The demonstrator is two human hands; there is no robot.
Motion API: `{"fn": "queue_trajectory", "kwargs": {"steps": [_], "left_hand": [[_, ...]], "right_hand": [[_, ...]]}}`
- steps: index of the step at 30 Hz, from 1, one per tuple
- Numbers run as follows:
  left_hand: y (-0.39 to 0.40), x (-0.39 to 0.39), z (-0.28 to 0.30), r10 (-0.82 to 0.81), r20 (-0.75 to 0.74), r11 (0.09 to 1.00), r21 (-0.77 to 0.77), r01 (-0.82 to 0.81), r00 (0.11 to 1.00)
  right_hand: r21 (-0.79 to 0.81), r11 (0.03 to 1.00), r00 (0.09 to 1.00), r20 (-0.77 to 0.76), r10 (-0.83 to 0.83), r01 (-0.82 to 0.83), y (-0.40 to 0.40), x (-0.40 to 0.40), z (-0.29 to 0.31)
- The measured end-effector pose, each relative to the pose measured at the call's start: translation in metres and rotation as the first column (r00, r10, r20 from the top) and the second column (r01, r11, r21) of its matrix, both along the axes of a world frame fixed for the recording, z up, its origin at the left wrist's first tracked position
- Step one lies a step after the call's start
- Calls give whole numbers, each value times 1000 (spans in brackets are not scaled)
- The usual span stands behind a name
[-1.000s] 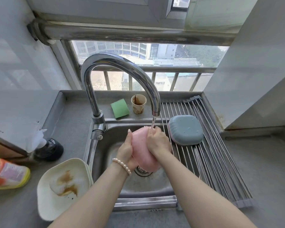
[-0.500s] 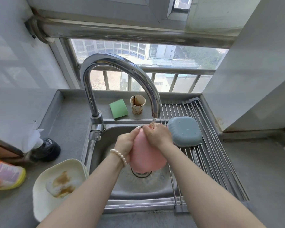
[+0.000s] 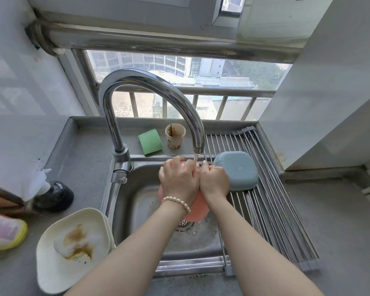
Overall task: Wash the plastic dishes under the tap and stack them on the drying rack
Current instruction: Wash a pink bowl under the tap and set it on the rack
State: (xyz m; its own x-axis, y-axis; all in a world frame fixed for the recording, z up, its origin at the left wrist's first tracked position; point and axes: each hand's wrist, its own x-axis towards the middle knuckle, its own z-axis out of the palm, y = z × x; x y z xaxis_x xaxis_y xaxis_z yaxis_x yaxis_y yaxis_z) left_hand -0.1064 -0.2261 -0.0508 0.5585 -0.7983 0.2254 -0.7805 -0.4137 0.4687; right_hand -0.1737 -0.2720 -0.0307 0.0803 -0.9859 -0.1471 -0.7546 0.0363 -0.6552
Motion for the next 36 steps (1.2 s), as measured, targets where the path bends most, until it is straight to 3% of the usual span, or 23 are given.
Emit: {"fn": "queue_trajectory", "kwargs": {"steps": [3,8,11,13,14,17,20,22,24,27,29,31,34,36], "left_hand": [[1,13,-1,-154,102,988,-17,156,983],[3,20,9,-149,-94,983,90,158,984],[7,4,6,-272,126,959,114,258,954],[6,-4,-5,-387,282,922,137,363,878],[6,-5,-8,-435,310,900,145,410,845],[-1,4,-5,-541,260,841,142,522,800],[-8,3,15,-489,193,872,130,472,850],[-12,2,25,-424,109,886,257,386,899],[-13,3,30,-350,67,887,345,307,934],[-12,9,29,-290,87,905,350,243,953],[-6,17,27,-267,-48,899,347,266,963],[1,24,26,-204,-309,917,272,291,929],[10,32,17,-71,-691,994,9,107,720],[11,35,12,1,-811,995,-55,-77,585]], "right_hand": [[45,999,1000,17,4,-5,-4,-7,1],[205,975,983,145,-114,83,-15,-19,-4],[356,927,946,240,-217,122,-18,-28,-19],[489,851,849,354,-393,190,-15,-33,-29],[538,813,790,389,-474,223,-13,-35,-34],[565,789,756,400,-518,242,-9,-35,-38],[543,793,741,406,-535,275,-13,-36,-36],[538,793,731,413,-543,286,-15,-36,-33],[568,767,671,446,-592,299,-16,-37,-29],[655,698,548,485,-681,288,-18,-39,-28],[691,670,513,486,-708,270,-20,-40,-28],[699,669,528,480,-701,252,-19,-39,-27],[708,671,568,465,-679,223,-16,-34,-27],[701,673,604,437,-667,237,-14,-30,-27]]}}
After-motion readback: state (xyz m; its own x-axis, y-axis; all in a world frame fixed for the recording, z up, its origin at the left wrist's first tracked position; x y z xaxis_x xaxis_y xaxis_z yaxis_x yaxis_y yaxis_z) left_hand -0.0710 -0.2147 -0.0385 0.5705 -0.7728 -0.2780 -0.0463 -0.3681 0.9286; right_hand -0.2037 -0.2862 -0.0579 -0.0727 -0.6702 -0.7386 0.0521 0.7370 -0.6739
